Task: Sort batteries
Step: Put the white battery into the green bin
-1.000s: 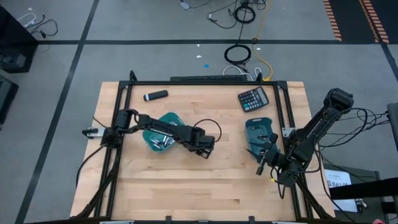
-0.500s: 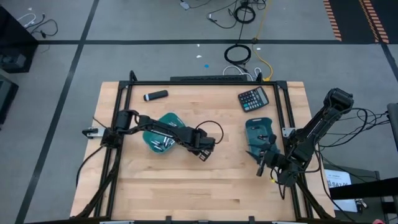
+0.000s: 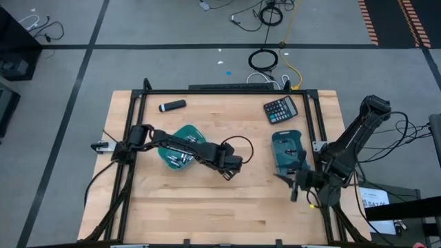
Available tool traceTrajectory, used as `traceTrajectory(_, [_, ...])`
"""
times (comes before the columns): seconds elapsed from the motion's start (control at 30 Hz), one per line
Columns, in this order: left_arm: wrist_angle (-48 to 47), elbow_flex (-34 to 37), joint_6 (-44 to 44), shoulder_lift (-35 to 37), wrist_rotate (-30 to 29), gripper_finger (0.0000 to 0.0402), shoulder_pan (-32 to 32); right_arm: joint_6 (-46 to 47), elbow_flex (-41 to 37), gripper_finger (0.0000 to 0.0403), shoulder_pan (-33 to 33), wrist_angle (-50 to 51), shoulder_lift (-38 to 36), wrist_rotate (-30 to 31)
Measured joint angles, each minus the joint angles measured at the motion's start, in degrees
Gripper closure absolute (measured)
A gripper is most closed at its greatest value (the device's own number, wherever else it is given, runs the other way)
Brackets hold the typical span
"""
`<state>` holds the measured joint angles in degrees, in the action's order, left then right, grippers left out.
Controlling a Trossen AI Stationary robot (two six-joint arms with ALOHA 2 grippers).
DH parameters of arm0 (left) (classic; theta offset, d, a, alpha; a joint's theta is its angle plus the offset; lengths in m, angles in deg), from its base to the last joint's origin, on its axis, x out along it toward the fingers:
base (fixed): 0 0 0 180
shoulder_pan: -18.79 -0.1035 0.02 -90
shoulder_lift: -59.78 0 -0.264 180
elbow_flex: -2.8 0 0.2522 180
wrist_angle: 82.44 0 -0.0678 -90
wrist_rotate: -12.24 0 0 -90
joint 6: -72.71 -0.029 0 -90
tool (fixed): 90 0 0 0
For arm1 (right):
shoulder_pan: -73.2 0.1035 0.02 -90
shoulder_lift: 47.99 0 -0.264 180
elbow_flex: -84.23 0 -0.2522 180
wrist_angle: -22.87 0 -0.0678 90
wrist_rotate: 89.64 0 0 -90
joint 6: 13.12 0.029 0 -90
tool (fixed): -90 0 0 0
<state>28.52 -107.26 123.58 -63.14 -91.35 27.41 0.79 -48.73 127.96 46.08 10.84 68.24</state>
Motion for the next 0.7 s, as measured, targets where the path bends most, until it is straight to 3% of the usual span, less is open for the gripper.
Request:
traceTrajectory(0.07, [0.07,-0.13,-2.48,0.05,-1.58,0.0222,0.5,0.55,0.0,0.028,0.11,-0.12,0.62,-3.14])
traceTrajectory(0.17, [0.88,-0.11,-5.68,0.05,-1.98,0.0222,0.61,2.67,-0.11,0.028,0.54,0.26,3.33,-0.26])
traceTrajectory(0.27, [2.35,-0.02,-8.1,0.07,-2.94,0.0222,0.09,1.78,-0.24,0.028,0.54,0.19,6.18,-4.35])
traceTrajectory(0.4, [5.24,0.13,-11.07,0.08,-3.19,0.0222,-0.9,5.27,-0.24,0.028,0.66,0.22,11.08,0.77])
traceTrajectory(0.7, [8.46,0.09,-11.32,-0.69,1.61,0.0222,-2.12,6.65,-0.26,0.028,0.81,-0.32,16.6,1.03])
